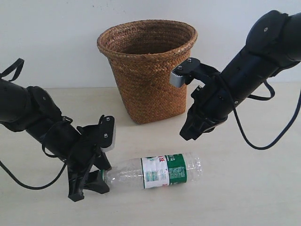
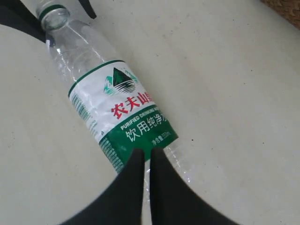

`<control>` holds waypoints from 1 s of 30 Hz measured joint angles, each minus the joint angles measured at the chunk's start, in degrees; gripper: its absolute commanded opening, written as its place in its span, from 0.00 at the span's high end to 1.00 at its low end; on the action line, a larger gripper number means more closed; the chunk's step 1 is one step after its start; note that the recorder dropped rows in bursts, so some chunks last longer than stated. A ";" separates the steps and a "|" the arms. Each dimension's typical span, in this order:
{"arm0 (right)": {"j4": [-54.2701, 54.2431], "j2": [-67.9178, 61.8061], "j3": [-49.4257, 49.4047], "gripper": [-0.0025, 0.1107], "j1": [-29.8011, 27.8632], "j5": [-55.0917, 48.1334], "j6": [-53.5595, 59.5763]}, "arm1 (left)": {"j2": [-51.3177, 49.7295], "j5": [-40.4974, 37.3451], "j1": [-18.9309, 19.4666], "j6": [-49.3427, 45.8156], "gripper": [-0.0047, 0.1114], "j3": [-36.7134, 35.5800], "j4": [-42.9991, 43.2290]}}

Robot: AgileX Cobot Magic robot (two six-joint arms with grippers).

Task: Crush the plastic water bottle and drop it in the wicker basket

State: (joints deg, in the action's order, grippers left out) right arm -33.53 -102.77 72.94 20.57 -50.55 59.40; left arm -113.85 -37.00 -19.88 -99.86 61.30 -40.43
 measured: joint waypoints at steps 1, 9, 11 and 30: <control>0.00 0.00 0.00 0.98 0.00 0.00 0.00 | 0.00 0.00 0.00 -0.09 0.75 0.00 0.05; -3.18 0.00 0.00 0.98 0.00 -0.77 -2.66 | 0.00 -0.11 0.00 -0.21 0.92 0.00 4.33; -6.37 0.00 0.00 0.98 0.00 -2.24 -3.20 | 0.00 -0.23 0.00 -0.21 0.92 0.00 4.59; -8.73 -8.81 5.51 0.98 5.12 -3.42 -16.70 | 0.00 -0.35 0.00 3.90 0.92 0.00 4.52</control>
State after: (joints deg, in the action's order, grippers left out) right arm -42.25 -111.57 78.45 25.69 -53.97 42.70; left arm -113.85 -37.35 -19.88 -95.96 61.30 -35.91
